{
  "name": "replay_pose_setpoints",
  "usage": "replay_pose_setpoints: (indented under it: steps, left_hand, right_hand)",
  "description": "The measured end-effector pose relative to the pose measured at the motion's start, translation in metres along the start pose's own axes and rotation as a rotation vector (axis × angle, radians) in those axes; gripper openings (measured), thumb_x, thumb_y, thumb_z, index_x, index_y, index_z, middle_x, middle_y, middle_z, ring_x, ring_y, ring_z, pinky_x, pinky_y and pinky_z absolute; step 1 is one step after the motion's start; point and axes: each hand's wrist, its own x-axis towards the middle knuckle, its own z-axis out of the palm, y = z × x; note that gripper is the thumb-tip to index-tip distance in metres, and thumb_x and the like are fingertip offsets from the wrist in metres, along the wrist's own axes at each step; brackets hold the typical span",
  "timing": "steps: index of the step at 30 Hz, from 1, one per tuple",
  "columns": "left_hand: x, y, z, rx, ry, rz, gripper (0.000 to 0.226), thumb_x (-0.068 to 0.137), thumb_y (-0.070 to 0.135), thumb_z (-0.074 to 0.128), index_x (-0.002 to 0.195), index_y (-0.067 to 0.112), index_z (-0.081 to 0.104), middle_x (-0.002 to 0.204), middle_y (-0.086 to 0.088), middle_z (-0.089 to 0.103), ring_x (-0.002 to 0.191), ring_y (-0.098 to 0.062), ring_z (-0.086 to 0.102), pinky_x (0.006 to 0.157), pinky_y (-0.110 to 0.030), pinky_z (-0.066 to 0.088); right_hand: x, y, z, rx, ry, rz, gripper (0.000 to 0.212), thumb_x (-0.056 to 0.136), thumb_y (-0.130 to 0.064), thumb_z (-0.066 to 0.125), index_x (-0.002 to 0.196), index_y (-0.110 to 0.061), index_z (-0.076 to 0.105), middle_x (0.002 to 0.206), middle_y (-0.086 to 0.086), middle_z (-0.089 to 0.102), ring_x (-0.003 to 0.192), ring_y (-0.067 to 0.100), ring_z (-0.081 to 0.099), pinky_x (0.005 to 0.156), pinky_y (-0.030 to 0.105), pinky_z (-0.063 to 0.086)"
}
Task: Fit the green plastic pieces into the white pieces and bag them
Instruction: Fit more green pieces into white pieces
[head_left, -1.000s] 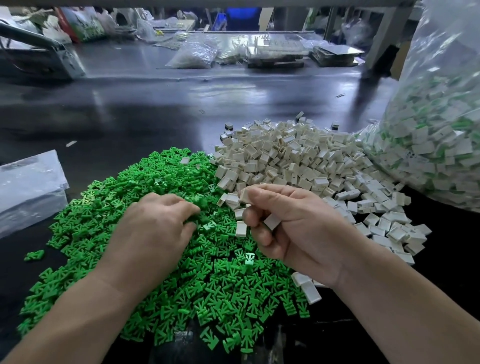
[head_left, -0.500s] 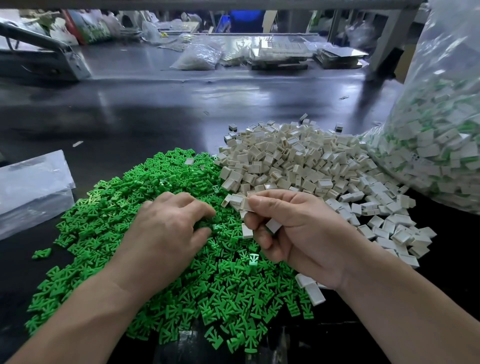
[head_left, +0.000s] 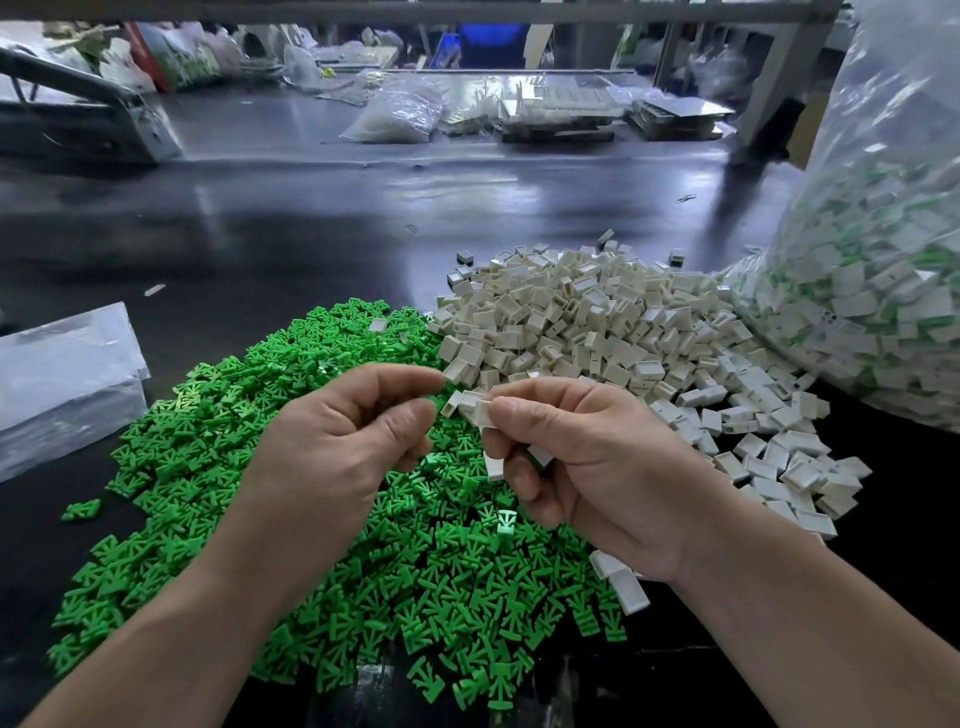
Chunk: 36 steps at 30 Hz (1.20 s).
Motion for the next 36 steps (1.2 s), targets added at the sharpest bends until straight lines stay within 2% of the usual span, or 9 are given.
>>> replay_pose_setpoints:
  steps: [3,6,11,13,19,25,29,32,36]
  left_hand:
    - [0.001,0.002,0.005,-0.301,-0.055,-0.098,0.023,0.07,0.03,0.074,0.091,0.02,0.077,0.081,-0.009,0.072,0.073,-0.019,0.069,0.064,-0.023,0.056]
    - [0.002,0.001,0.006,-0.417,-0.059,-0.142,0.02,0.069,0.025,0.082,0.087,0.019,0.075,0.087,-0.017,0.073,0.076,-0.026,0.071,0.061,-0.025,0.055]
    - [0.0,0.0,0.01,-0.47,-0.062,-0.141,0.018,0.07,0.03,0.078,0.084,0.019,0.074,0.07,-0.007,0.062,0.063,-0.016,0.059,0.053,-0.023,0.05]
    - [-0.002,0.003,0.012,-0.521,-0.074,-0.149,0.014,0.073,0.028,0.076,0.083,0.019,0.073,0.071,-0.008,0.062,0.063,-0.017,0.059,0.052,-0.025,0.049]
    - [-0.004,0.004,0.013,-0.497,-0.078,-0.13,0.009,0.075,0.026,0.073,0.081,0.019,0.072,0.076,-0.011,0.065,0.066,-0.02,0.062,0.052,-0.027,0.05]
    - [-0.008,0.003,0.014,-0.248,-0.026,0.042,0.018,0.079,0.035,0.073,0.085,0.019,0.07,0.075,-0.012,0.069,0.065,-0.022,0.065,0.056,-0.025,0.052]
    - [-0.009,0.01,0.014,-0.462,-0.121,-0.081,0.019,0.081,0.035,0.072,0.084,0.016,0.069,0.071,-0.013,0.065,0.06,-0.022,0.061,0.049,-0.028,0.048]
    - [-0.008,0.014,0.016,-0.641,-0.239,-0.203,0.023,0.082,0.032,0.065,0.095,0.014,0.07,0.065,-0.009,0.06,0.053,-0.02,0.058,0.044,-0.026,0.046]
    - [-0.008,0.017,0.02,-0.795,-0.286,-0.248,0.02,0.09,0.023,0.061,0.1,0.012,0.073,0.068,-0.011,0.066,0.055,-0.02,0.065,0.043,-0.024,0.051]
  right_hand:
    - [-0.001,0.001,0.001,-0.01,-0.042,-0.014,0.015,0.077,-0.023,0.073,0.089,-0.014,0.076,0.075,0.006,0.066,0.049,0.012,0.053,0.037,0.021,0.039]
    - [-0.001,0.002,0.0,-0.012,-0.082,-0.035,0.017,0.079,-0.024,0.073,0.092,-0.014,0.077,0.076,0.006,0.067,0.05,0.012,0.054,0.037,0.02,0.04]
    - [-0.001,0.004,0.001,-0.134,-0.059,-0.098,0.012,0.088,-0.026,0.071,0.093,-0.016,0.074,0.077,0.005,0.067,0.051,0.012,0.054,0.039,0.021,0.041]
    - [-0.002,0.005,0.003,-0.213,-0.043,-0.128,0.012,0.09,-0.028,0.067,0.091,-0.017,0.072,0.077,0.003,0.067,0.051,0.012,0.054,0.04,0.021,0.042]
    - [-0.004,0.005,0.003,-0.352,-0.003,-0.192,0.014,0.092,-0.033,0.064,0.085,-0.022,0.069,0.075,0.0,0.066,0.054,0.015,0.054,0.042,0.026,0.042]
    - [-0.005,0.005,0.002,-0.428,0.01,-0.241,0.015,0.092,-0.033,0.063,0.089,-0.021,0.07,0.073,-0.003,0.066,0.053,0.014,0.054,0.042,0.026,0.042]
    - [-0.007,0.004,0.004,-0.42,-0.006,-0.249,0.013,0.092,-0.033,0.063,0.088,-0.024,0.07,0.07,-0.004,0.065,0.051,0.011,0.053,0.041,0.024,0.041]
    - [-0.008,0.004,0.006,-0.396,-0.008,-0.239,0.014,0.094,-0.034,0.062,0.084,-0.027,0.07,0.067,-0.006,0.062,0.05,0.01,0.051,0.04,0.024,0.039]
    - [-0.009,0.002,0.01,-0.275,0.004,-0.191,0.016,0.091,-0.036,0.063,0.078,-0.029,0.069,0.061,-0.006,0.057,0.045,0.007,0.047,0.037,0.02,0.035]
